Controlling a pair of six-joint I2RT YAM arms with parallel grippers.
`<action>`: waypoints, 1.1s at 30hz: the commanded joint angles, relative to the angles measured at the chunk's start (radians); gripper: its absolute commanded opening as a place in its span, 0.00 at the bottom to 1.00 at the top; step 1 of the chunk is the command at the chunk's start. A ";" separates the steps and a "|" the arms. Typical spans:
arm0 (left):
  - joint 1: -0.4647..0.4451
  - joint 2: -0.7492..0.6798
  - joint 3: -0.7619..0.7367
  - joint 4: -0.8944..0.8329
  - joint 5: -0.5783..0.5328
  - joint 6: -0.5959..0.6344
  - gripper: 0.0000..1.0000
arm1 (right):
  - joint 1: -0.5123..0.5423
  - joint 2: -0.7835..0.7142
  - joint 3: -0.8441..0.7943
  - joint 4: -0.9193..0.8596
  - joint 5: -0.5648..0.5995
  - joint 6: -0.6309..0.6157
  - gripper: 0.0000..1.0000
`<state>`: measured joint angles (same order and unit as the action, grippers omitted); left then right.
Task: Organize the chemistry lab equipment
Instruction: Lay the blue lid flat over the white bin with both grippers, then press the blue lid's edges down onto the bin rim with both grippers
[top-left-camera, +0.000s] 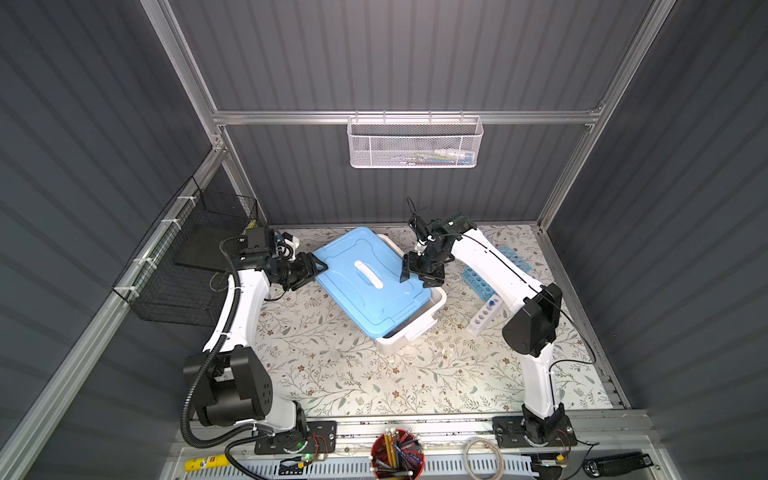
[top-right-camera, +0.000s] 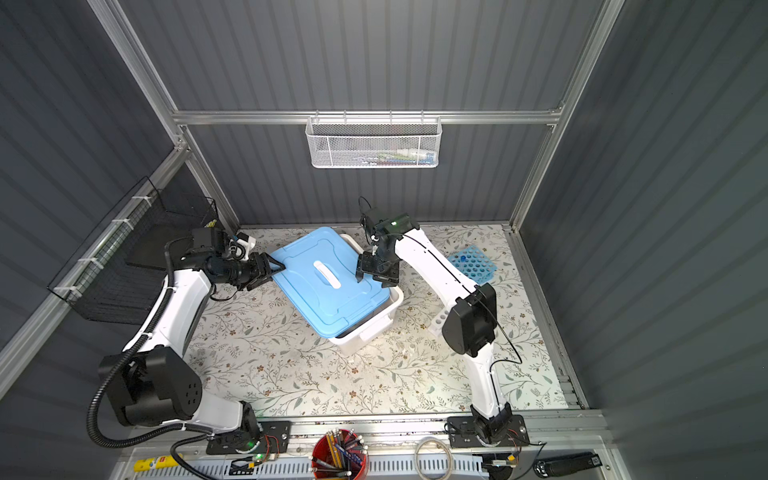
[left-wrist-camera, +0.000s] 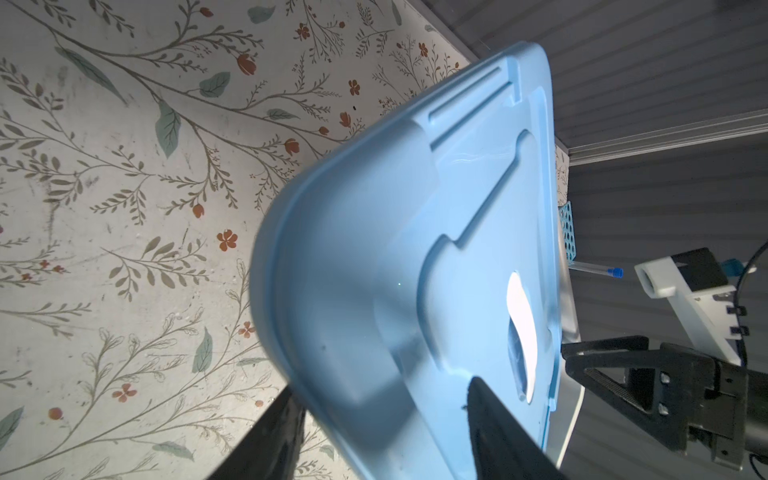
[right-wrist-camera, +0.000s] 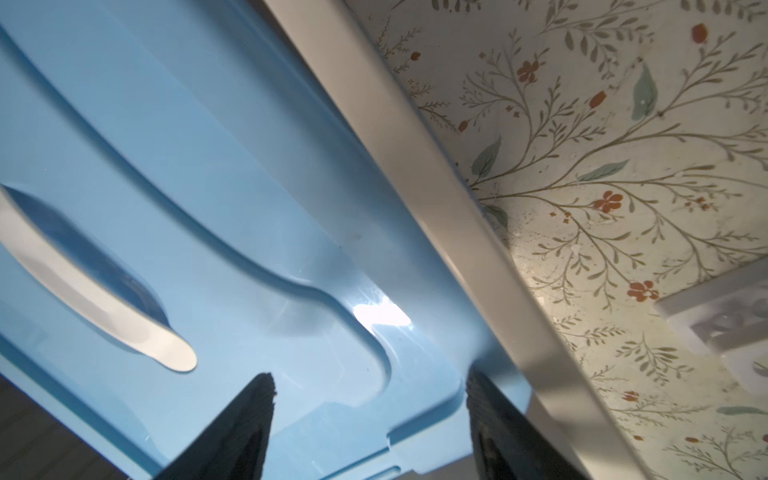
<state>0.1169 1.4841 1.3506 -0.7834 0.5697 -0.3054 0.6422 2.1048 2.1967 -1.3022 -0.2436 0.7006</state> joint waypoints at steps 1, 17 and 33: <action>0.001 0.010 0.052 -0.011 -0.005 0.010 0.65 | 0.006 0.033 0.043 -0.056 0.034 -0.016 0.74; 0.000 0.128 0.117 0.000 0.003 0.005 0.70 | -0.003 -0.057 0.056 -0.098 0.281 -0.017 0.78; -0.047 0.178 0.150 0.013 0.003 0.009 0.70 | -0.101 -0.002 -0.014 0.111 -0.012 -0.114 0.81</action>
<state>0.0856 1.6451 1.4704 -0.7620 0.5659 -0.3061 0.5392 2.0716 2.1609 -1.2064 -0.1867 0.6270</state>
